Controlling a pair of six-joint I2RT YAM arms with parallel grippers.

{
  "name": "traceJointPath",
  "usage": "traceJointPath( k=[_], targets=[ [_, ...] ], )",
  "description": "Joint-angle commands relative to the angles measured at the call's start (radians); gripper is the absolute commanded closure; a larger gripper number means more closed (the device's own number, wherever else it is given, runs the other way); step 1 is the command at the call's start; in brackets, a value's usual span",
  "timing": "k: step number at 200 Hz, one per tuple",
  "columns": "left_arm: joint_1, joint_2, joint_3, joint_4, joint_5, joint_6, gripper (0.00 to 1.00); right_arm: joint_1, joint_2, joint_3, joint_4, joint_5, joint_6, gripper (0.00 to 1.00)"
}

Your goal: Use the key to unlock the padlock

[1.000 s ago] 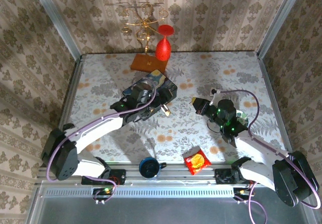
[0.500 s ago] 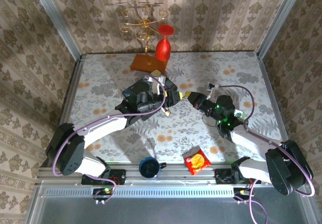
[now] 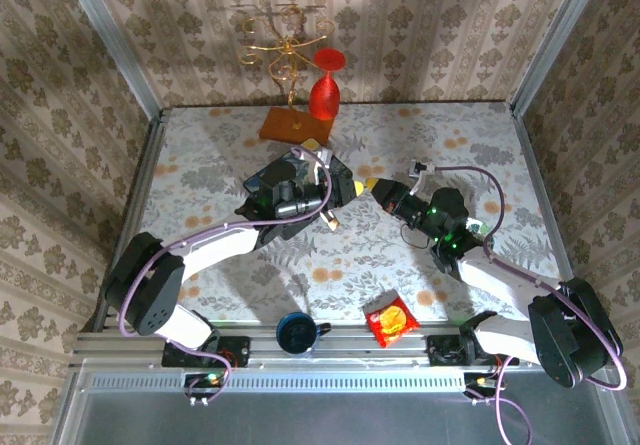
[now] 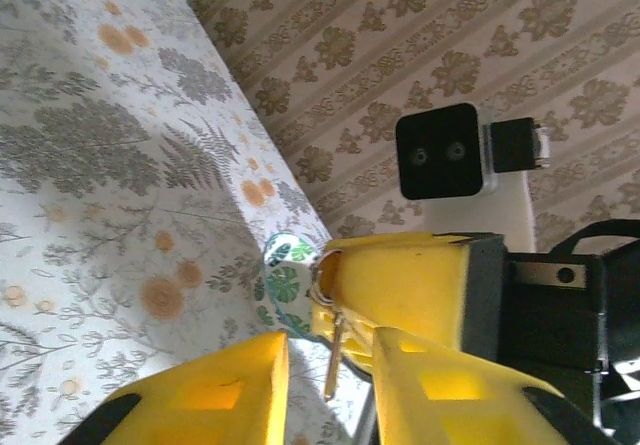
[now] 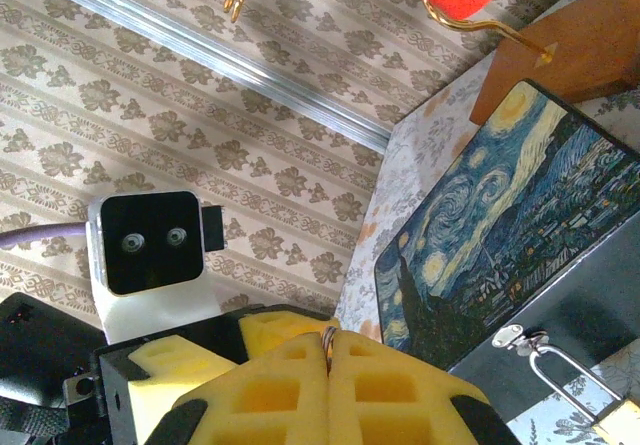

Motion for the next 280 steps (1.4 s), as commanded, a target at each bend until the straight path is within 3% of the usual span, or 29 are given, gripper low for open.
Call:
traceJointPath(
  k=[1, 65, 117, 147, 167, 177, 187, 207, 228, 244, 280],
  targets=[
    [0.009, 0.024, 0.005, 0.074, 0.049, -0.024, 0.74, 0.008, 0.005, 0.033, 0.061, -0.01, 0.009, 1.0],
    [0.01, 0.029, -0.007, 0.087, 0.05, -0.042, 0.73, 0.008, 0.013, 0.035, 0.076, -0.002, 0.011, 1.0],
    [0.022, 0.033, -0.013, 0.116, 0.045, -0.06, 1.0, 0.011, 0.022, 0.031, 0.086, -0.013, 0.018, 1.0],
    [0.044, 0.028, -0.01, 0.116, 0.059, -0.062, 1.0, 0.009, 0.011, 0.02, 0.071, -0.011, 0.016, 1.0],
    [0.073, 0.011, 0.006, 0.058, 0.149, -0.028, 1.0, -0.005, -0.016, 0.021, 0.0, -0.022, 0.004, 0.98],
    [0.095, -0.007, 0.028, -0.021, 0.21, 0.022, 1.0, -0.029, -0.041, 0.026, -0.068, -0.049, -0.006, 0.8],
    [0.12, -0.037, 0.065, -0.152, 0.277, 0.11, 1.0, -0.062, -0.074, 0.036, -0.151, -0.095, -0.03, 0.71],
    [0.157, -0.109, 0.187, -0.593, 0.365, 0.427, 1.0, -0.119, -0.154, 0.069, -0.331, -0.203, -0.134, 0.63],
    [0.165, -0.152, 0.352, -1.082, 0.307, 0.785, 1.0, -0.133, -0.23, 0.127, -0.526, -0.294, -0.294, 0.55],
    [0.166, -0.168, 0.407, -1.233, 0.321, 0.92, 1.0, -0.132, -0.262, 0.168, -0.624, -0.368, -0.383, 0.53],
    [0.146, -0.153, 0.498, -1.411, 0.336, 1.073, 1.0, -0.128, -0.264, 0.236, -0.685, -0.508, -0.479, 0.54]
  ],
)
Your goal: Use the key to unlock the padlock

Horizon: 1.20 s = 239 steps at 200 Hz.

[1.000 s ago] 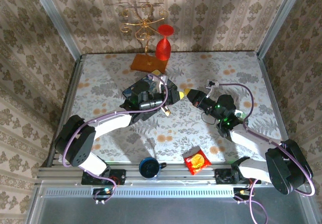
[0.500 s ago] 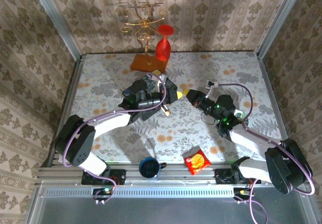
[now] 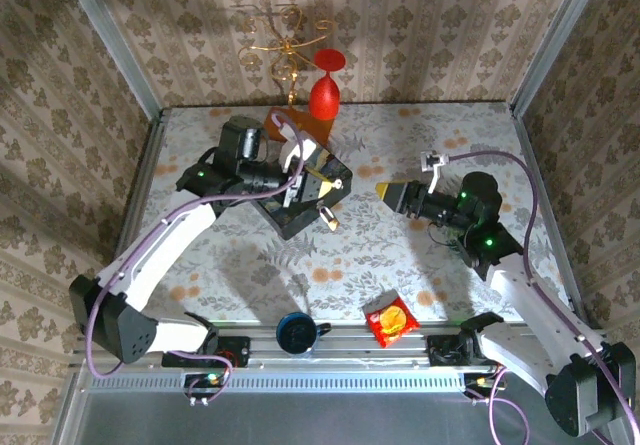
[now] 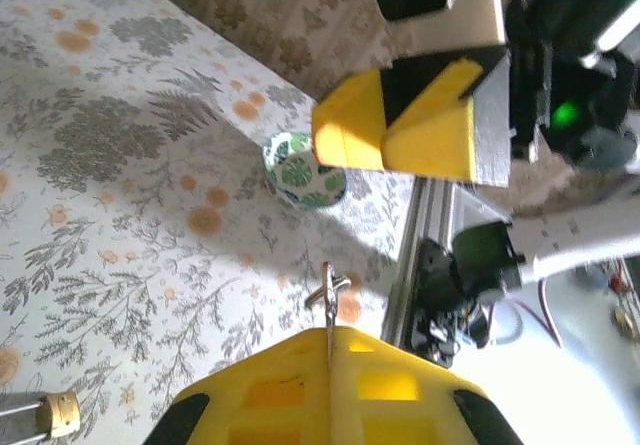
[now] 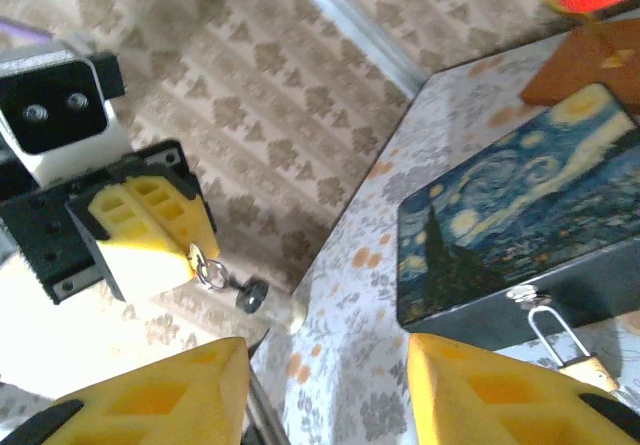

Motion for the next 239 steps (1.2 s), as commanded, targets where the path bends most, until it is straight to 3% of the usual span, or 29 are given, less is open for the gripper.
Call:
traceJointPath(
  k=[1, 30, 87, 138, 239],
  targets=[
    [-0.019, 0.031, 0.045, -0.303, 0.025, 0.245, 1.0, 0.005, 0.002, 0.043, -0.123, -0.149, -0.126, 0.54],
    [-0.078, 0.061, 0.118, -0.416, -0.008, 0.346, 1.0, 0.048, 0.042, 0.111, -0.173, -0.188, -0.174, 0.56],
    [-0.112, 0.103, 0.177, -0.462, 0.004, 0.388, 1.0, 0.209, 0.176, 0.239, -0.311, -0.206, -0.319, 0.66],
    [-0.113, 0.109, 0.182, -0.48, 0.008, 0.399, 1.0, 0.22, 0.224, 0.258, -0.31, -0.23, -0.326, 0.77],
    [-0.096, 0.127, 0.19, -0.478, 0.034, 0.399, 1.0, 0.231, 0.259, 0.261, -0.323, -0.273, -0.35, 0.78]
  ],
)
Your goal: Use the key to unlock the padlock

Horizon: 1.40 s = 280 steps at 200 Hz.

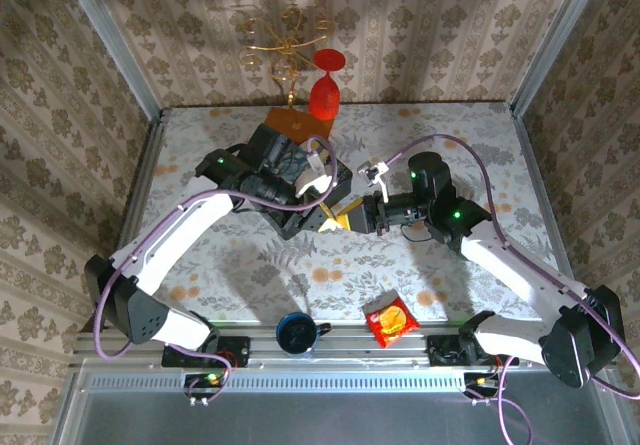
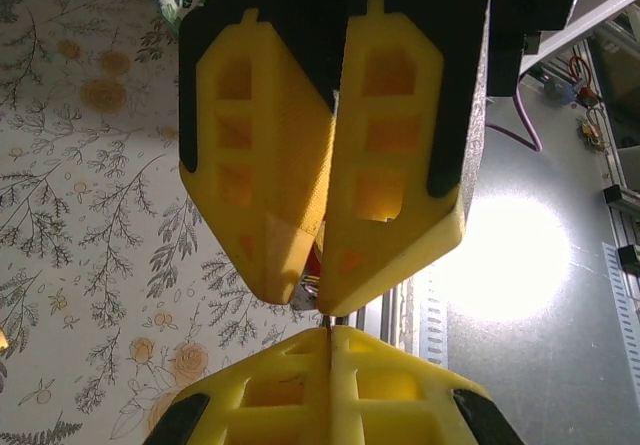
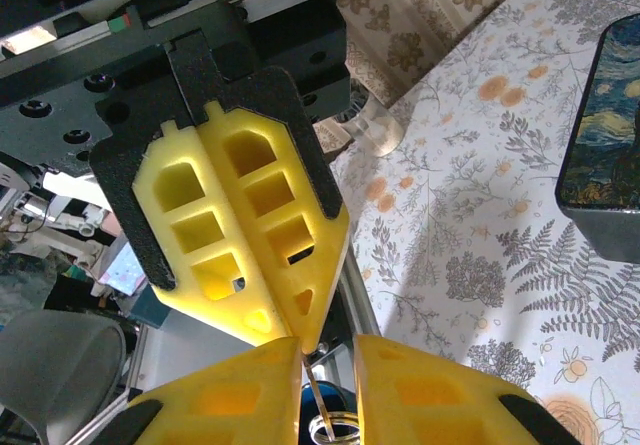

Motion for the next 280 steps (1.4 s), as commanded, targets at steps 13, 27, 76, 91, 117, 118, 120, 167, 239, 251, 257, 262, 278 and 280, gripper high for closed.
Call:
traceJointPath(
  k=[13, 27, 76, 91, 117, 118, 120, 167, 239, 251, 257, 262, 278, 280],
  targets=[
    [0.015, 0.0, 0.028, -0.005, 0.055, 0.015, 1.0, 0.007, -0.002, 0.021, -0.035, -0.036, -0.039, 0.79],
    [0.02, -0.004, 0.027, 0.0, 0.055, 0.012, 1.0, 0.007, -0.001, 0.021, -0.043, -0.035, -0.044, 0.8],
    [0.029, -0.007, 0.019, 0.004, 0.069, 0.009, 1.0, 0.007, 0.0, 0.021, -0.041, -0.036, -0.052, 0.87],
    [0.029, -0.008, 0.017, 0.006, 0.067, 0.006, 1.0, 0.007, 0.002, 0.023, -0.039, -0.042, -0.049, 0.91],
    [0.038, -0.014, 0.008, 0.032, 0.069, -0.02, 1.0, 0.007, 0.006, 0.021, -0.037, -0.044, -0.044, 1.0],
    [0.038, -0.014, 0.008, 0.034, 0.07, -0.022, 1.0, 0.007, 0.007, 0.02, -0.036, -0.044, -0.044, 1.0],
    [0.039, -0.015, 0.007, 0.038, 0.07, -0.024, 1.0, 0.007, 0.007, 0.02, -0.035, -0.042, -0.044, 1.0],
    [0.09, -0.057, -0.065, 0.204, 0.063, -0.185, 0.39, -0.013, -0.019, 0.0, -0.031, 0.031, -0.008, 1.0],
    [0.127, -0.178, -0.362, 0.672, -0.478, -0.85, 0.0, -0.149, 0.033, -0.086, -0.027, 0.083, 0.135, 1.0],
    [0.077, -0.178, -0.408, 0.704, -0.605, -0.904, 0.0, -0.15, 0.032, -0.101, -0.04, 0.127, 0.121, 1.0],
    [0.038, -0.178, -0.434, 0.725, -0.696, -0.932, 0.0, -0.151, 0.026, -0.113, -0.041, 0.154, 0.118, 1.0],
    [0.006, -0.177, -0.449, 0.733, -0.776, -0.958, 0.0, -0.152, 0.019, -0.123, -0.043, 0.181, 0.116, 1.0],
    [-0.086, -0.151, -0.477, 0.734, -1.001, -1.054, 0.04, -0.164, -0.01, -0.161, -0.035, 0.251, 0.115, 1.0],
    [-0.095, -0.146, -0.478, 0.73, -1.025, -1.065, 0.04, -0.166, -0.015, -0.165, -0.034, 0.258, 0.115, 1.0]
  ],
)
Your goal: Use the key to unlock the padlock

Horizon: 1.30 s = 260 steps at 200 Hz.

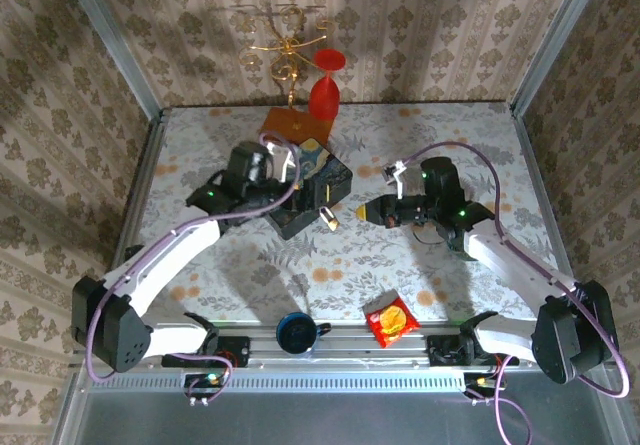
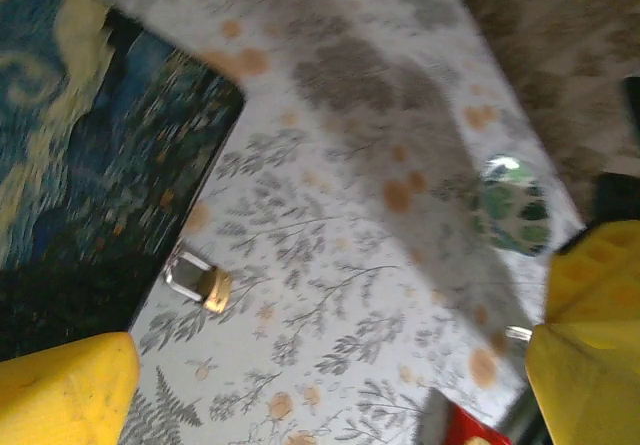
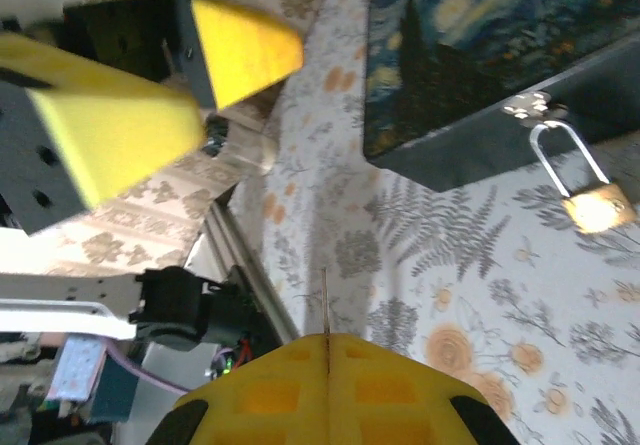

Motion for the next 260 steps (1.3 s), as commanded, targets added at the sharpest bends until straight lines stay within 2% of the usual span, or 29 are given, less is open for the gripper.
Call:
traceJointPath(
  k=[1, 21, 46, 82, 87, 95, 109, 159, 205, 260],
  targets=[
    [-0.117, 0.029, -0.035, 0.069, -0.435, -0.235, 0.05, -0.017, -0.044, -0.046, -0.01, 0.126, 0.009, 1.0],
    [-0.191, 0.104, -0.022, 0.041, -0.604, -0.318, 0.07, -0.044, -0.087, -0.101, 0.005, 0.194, 0.016, 1.0],
    [-0.235, 0.235, 0.053, -0.043, -0.658, -0.41, 0.09, -0.073, -0.113, -0.146, -0.017, 0.243, 0.014, 1.0],
    [-0.28, 0.412, 0.173, -0.139, -0.733, -0.496, 0.12, -0.122, -0.104, -0.205, -0.006, 0.219, 0.014, 1.0],
    [-0.282, 0.436, 0.195, -0.169, -0.748, -0.532, 0.17, -0.13, -0.1, -0.212, -0.003, 0.21, 0.017, 1.0],
    [-0.284, 0.47, 0.232, -0.224, -0.746, -0.577, 0.22, -0.142, -0.093, -0.223, 0.007, 0.193, 0.021, 1.0],
    [-0.289, 0.533, 0.284, -0.28, -0.752, -0.634, 0.24, -0.166, -0.079, -0.24, 0.03, 0.163, 0.032, 1.0],
    [-0.318, 0.693, 0.372, -0.361, -0.779, -0.799, 0.22, -0.202, -0.039, -0.251, 0.063, 0.118, 0.039, 1.0],
    [-0.322, 0.777, 0.423, -0.375, -0.768, -0.842, 0.27, -0.218, -0.038, -0.254, 0.065, 0.112, 0.027, 1.0],
    [-0.329, 0.815, 0.442, -0.343, -0.802, -0.816, 0.31, -0.221, -0.038, -0.254, 0.071, 0.098, 0.028, 1.0]
  ],
)
